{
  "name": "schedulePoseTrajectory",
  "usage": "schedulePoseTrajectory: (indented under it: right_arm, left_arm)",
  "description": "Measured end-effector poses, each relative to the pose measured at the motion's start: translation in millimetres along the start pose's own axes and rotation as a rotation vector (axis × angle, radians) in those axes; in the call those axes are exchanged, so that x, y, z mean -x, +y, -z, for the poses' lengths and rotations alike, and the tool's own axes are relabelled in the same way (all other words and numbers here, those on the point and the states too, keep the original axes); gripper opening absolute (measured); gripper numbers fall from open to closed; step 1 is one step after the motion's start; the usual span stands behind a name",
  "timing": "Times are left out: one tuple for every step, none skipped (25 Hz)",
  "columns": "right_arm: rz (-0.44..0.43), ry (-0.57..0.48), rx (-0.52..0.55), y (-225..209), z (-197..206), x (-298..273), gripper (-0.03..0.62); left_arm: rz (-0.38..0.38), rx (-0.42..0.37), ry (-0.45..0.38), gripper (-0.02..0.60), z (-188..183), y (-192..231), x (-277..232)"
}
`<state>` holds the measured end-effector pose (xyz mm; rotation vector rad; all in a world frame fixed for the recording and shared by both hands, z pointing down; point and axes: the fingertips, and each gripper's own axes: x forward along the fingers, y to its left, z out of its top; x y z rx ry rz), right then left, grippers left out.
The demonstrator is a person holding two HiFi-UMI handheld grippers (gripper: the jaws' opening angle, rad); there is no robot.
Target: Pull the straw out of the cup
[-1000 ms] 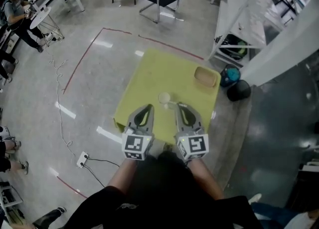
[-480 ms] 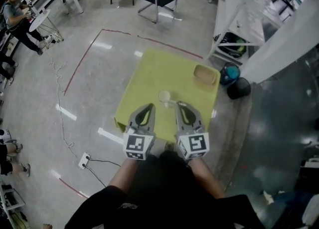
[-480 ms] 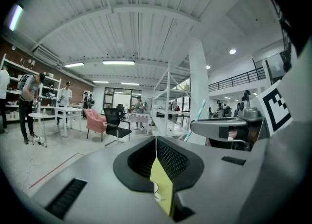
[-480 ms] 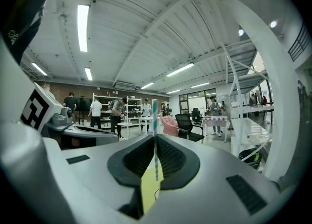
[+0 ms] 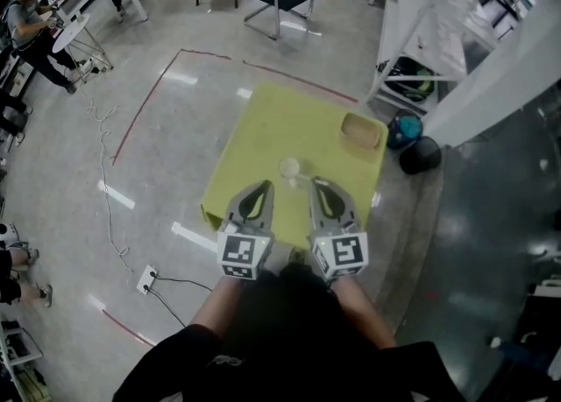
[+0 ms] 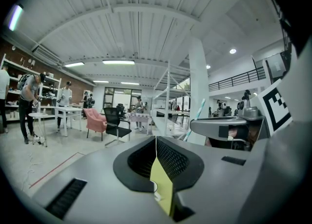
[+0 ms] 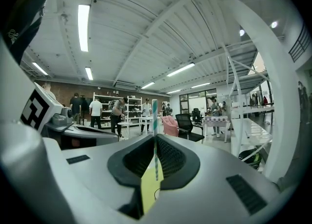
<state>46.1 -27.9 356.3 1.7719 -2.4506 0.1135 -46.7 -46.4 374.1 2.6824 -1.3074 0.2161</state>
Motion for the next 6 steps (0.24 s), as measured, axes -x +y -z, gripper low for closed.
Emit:
schedulePoseTrajectory:
  right_arm:
    - [0.001, -0.003, 0.004, 0.1, -0.6, 0.0, 0.035]
    - [0.003, -0.002, 0.005, 0.8, -1.0, 0.0, 0.034]
    - [0.003, 0.001, 0.002, 1.8, -1.0, 0.3, 0.035]
    - [0.003, 0.004, -0.002, 3.0, -0.8, 0.7, 0.034]
    - [0.003, 0.006, -0.006, 4.1, -0.4, 1.2, 0.035]
    - [0.003, 0.008, -0.008, 5.2, 0.0, 1.8, 0.034]
  left_arm:
    - [0.000, 0.000, 0.000, 0.048, -0.1, 0.3, 0.4]
    - [0.000, 0.001, 0.000, 0.048, -0.1, 0.6, 0.9]
    - [0.001, 0.002, 0.000, 0.048, 0.2, 0.8, 1.6]
    - [0.001, 0.003, 0.001, 0.048, 0.6, 0.8, 2.4]
    - [0.002, 0.002, 0.001, 0.048, 1.2, 0.6, 3.2]
    - [0.003, 0.002, 0.001, 0.048, 1.8, 0.4, 4.1]
